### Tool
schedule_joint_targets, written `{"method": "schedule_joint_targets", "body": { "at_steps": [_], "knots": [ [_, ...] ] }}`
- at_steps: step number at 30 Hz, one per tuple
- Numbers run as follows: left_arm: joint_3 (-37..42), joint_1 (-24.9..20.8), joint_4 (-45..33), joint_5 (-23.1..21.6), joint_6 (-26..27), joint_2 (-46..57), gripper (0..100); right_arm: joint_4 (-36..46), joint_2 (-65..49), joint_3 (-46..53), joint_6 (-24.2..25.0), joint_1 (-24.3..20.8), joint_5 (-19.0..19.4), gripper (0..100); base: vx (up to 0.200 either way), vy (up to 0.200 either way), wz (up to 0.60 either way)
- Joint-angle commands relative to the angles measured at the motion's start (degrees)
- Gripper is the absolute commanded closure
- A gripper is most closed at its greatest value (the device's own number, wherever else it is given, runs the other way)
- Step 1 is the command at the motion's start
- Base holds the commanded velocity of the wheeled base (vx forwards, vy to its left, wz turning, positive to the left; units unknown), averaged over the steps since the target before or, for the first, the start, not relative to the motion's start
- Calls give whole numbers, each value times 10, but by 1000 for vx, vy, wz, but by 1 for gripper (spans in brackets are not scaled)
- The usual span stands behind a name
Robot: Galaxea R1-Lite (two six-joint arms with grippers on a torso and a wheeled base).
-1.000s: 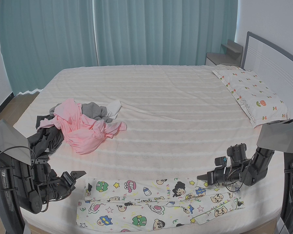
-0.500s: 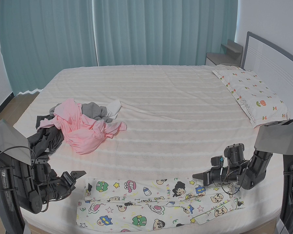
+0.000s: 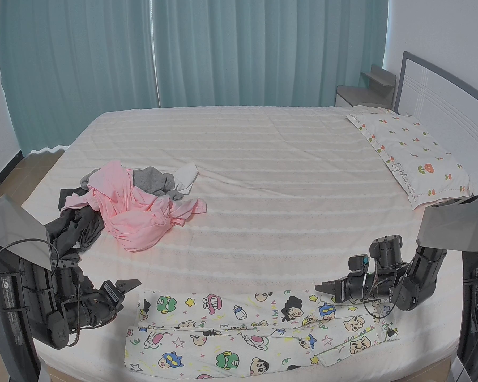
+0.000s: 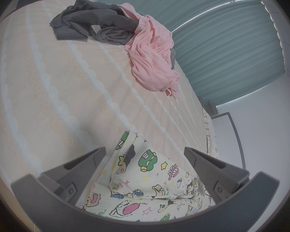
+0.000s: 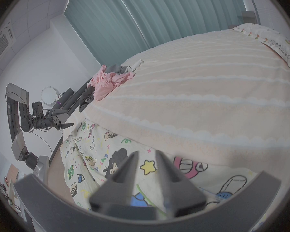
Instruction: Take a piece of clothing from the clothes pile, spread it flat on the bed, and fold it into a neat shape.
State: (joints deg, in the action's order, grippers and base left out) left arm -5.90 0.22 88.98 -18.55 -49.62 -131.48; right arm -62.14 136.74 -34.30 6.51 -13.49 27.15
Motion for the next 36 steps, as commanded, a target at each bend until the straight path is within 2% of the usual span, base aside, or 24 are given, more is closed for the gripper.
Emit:
{"method": "schedule_joint_targets", "body": {
  "at_steps": [1,12,13,25,36],
  "knots": [
    [0,0,10,0,0,-1,0,-3,7,6,-1,5,0,0,0,0,0],
    [0,0,10,1,0,-1,0,-2,12,14,-7,1,0,0,0,0,0],
    [0,0,10,0,0,-1,0,-1,13,15,-9,0,0,100,0,0,0],
    [0,0,10,0,0,-1,0,-7,14,21,-11,-7,0,100,0,0,0],
    [0,0,10,1,0,-1,0,-59,16,21,-10,-24,-9,100,0,0,0]
  ]
}}
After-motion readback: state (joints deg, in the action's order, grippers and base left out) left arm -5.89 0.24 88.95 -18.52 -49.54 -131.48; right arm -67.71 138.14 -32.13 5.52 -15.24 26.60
